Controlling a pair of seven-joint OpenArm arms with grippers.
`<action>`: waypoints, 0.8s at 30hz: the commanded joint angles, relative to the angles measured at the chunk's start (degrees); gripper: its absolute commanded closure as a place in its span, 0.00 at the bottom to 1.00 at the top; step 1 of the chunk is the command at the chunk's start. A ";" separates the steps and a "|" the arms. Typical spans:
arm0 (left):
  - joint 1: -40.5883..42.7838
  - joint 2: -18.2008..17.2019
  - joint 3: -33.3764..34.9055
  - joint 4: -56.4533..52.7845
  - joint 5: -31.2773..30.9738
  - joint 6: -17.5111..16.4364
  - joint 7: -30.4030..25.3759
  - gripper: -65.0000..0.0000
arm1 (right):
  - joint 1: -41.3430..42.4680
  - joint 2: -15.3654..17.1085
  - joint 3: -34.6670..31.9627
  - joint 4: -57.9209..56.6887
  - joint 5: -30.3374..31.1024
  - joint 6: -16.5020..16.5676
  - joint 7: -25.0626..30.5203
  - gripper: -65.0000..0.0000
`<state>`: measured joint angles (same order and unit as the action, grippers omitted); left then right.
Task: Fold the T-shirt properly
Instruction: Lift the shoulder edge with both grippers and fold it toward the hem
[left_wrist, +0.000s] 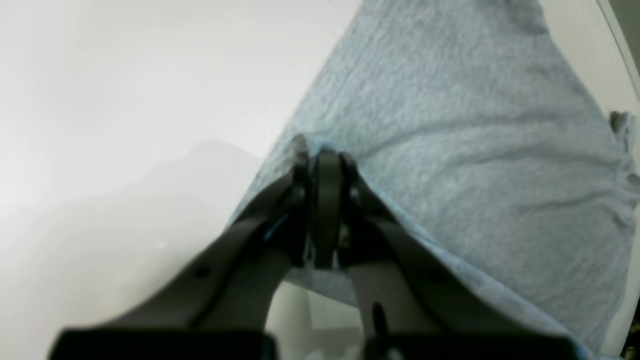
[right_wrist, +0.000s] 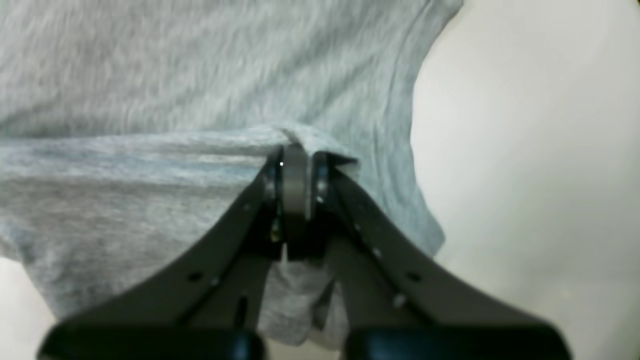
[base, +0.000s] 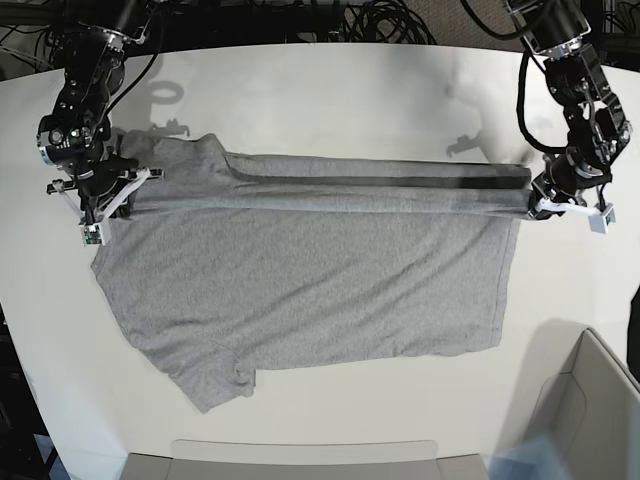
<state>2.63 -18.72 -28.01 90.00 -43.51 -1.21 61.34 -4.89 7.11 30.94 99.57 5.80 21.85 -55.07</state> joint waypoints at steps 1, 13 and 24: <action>-1.36 -1.02 -0.17 0.86 1.97 0.29 -1.25 1.00 | 1.32 1.02 0.23 0.25 -0.22 -0.26 1.22 1.00; -7.07 -0.14 2.47 -2.48 11.02 -0.33 -1.25 1.00 | 7.04 0.40 -1.97 -12.14 -9.72 -0.70 15.46 1.00; -9.36 -0.75 4.49 -8.37 11.11 0.11 -4.86 1.00 | 10.82 0.75 -2.24 -14.69 -10.59 -0.62 18.63 1.00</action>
<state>-5.63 -18.44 -23.49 80.90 -32.58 -1.28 57.95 4.58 6.90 28.58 83.94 -4.67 21.87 -37.87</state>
